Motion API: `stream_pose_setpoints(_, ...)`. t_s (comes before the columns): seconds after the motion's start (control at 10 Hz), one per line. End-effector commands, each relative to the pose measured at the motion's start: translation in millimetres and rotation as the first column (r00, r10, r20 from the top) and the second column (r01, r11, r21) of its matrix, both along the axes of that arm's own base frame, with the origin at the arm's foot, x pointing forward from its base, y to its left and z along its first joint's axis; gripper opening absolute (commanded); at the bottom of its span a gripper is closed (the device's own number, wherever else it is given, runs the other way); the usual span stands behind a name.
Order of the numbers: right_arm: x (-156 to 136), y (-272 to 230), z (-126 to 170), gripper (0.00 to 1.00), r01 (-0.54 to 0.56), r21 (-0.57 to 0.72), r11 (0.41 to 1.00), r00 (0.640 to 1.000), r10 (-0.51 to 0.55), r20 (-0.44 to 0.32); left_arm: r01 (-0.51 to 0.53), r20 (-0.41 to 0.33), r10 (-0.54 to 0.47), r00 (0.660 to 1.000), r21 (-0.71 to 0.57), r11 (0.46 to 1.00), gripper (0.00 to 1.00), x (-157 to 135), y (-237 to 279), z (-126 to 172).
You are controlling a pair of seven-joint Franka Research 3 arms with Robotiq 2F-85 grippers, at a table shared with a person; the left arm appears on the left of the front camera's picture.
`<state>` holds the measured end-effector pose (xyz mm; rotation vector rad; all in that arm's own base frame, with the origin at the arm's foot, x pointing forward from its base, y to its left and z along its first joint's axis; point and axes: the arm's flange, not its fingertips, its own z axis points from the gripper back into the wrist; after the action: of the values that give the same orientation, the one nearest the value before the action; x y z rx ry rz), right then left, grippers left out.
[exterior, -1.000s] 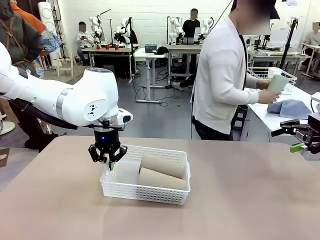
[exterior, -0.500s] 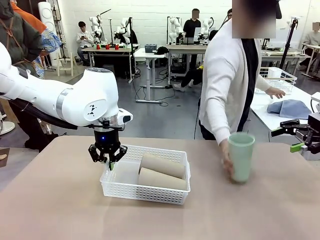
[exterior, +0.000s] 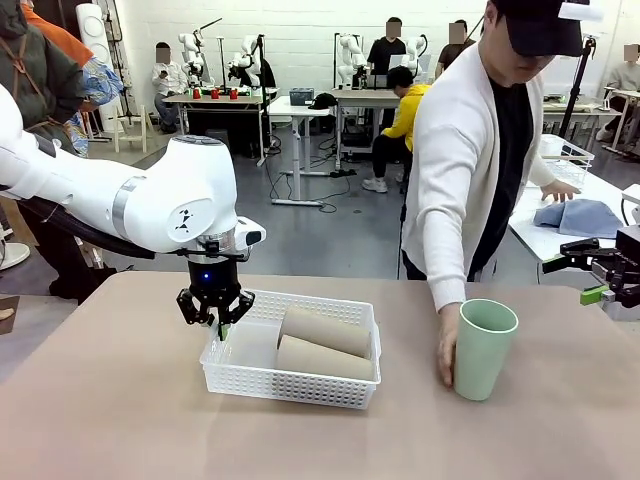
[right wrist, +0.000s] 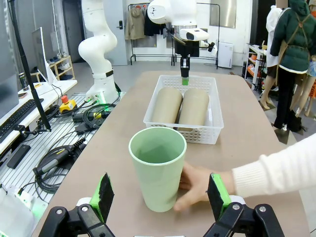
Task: Clean and organize the cups into the basket.
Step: Pick up the Reusable plastic cup from the right side of the table and stack it inside the Organizing basket in the center of the table.
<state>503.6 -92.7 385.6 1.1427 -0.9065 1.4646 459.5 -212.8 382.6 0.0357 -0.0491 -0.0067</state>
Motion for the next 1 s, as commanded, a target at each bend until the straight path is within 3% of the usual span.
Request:
stream_pose_setpoints(0.0, 0, 0, 0, 1.00, 0.000, 0.000, 1.000, 1.000, 0.000, 0.000, 0.000, 0.006, 0.000, 1.000, -0.002, 1.000, 0.00, 1, -1, 0)
stream_pose_setpoints(0.5, 32, -29, -81, 1.00, 0.125, -0.008, 0.992, 0.988, -0.126, -0.088, 0.000, 0.006, 0.000, 1.000, -0.002, 1.000, 0.00, 1, -1, 0)
stream_pose_setpoints(0.7, 24, -22, -112, 1.00, 0.085, -0.020, 0.996, 0.987, -0.086, -0.134, 0.000, 0.006, 0.000, 1.000, -0.002, 1.000, 0.00, 1, -1, 0)
stream_pose_setpoints(0.9, 18, -14, -122, 1.00, 0.088, 0.013, 0.996, 0.980, -0.084, -0.180, 0.000, 0.006, 0.000, 1.000, -0.002, 1.000, 0.00, 1, -1, 0)
